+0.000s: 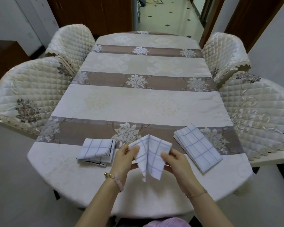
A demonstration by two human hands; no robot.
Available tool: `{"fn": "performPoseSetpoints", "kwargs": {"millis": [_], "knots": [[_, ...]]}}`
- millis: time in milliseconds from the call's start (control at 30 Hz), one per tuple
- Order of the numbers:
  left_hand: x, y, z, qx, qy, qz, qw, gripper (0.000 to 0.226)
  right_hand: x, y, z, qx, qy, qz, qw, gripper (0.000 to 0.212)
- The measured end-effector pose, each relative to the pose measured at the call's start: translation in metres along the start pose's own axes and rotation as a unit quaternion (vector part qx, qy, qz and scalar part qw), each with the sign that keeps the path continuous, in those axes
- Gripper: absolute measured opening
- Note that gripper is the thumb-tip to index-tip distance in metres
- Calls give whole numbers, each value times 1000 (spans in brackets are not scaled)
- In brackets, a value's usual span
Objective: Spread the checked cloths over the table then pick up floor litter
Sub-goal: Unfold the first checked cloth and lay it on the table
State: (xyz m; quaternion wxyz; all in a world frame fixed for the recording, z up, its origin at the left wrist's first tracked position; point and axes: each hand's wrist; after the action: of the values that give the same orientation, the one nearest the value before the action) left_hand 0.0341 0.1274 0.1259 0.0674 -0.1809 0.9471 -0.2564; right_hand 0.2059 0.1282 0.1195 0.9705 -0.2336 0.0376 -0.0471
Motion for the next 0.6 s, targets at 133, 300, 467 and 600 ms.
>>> {"fn": "performPoseSetpoints", "kwargs": {"millis": [133,300,467,600], "knots": [[25,19,-4,-43,46,-71,995,10,14,5,5,-14,-26,-33,999,14],[29,21,1,-167,152,-119,967,14,17,4,12,-25,-1,-30,999,18],[-2,-17,2,-269,255,90,924,37,4,-2,16,-39,60,-21,997,21],[-18,-31,10,-314,275,154,896,62,-3,-14,25,-22,143,44,988,26]]}}
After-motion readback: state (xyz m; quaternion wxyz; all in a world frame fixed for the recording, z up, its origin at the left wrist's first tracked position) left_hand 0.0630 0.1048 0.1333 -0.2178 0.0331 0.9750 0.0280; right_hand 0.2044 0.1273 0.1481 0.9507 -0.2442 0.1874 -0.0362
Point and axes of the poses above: each hand's wrist, its own y-axis towards the middle knuckle, its own x-axis out of the back of the hand, z = x × y, and after that the axes turned 10 degrees about -z, right-handed
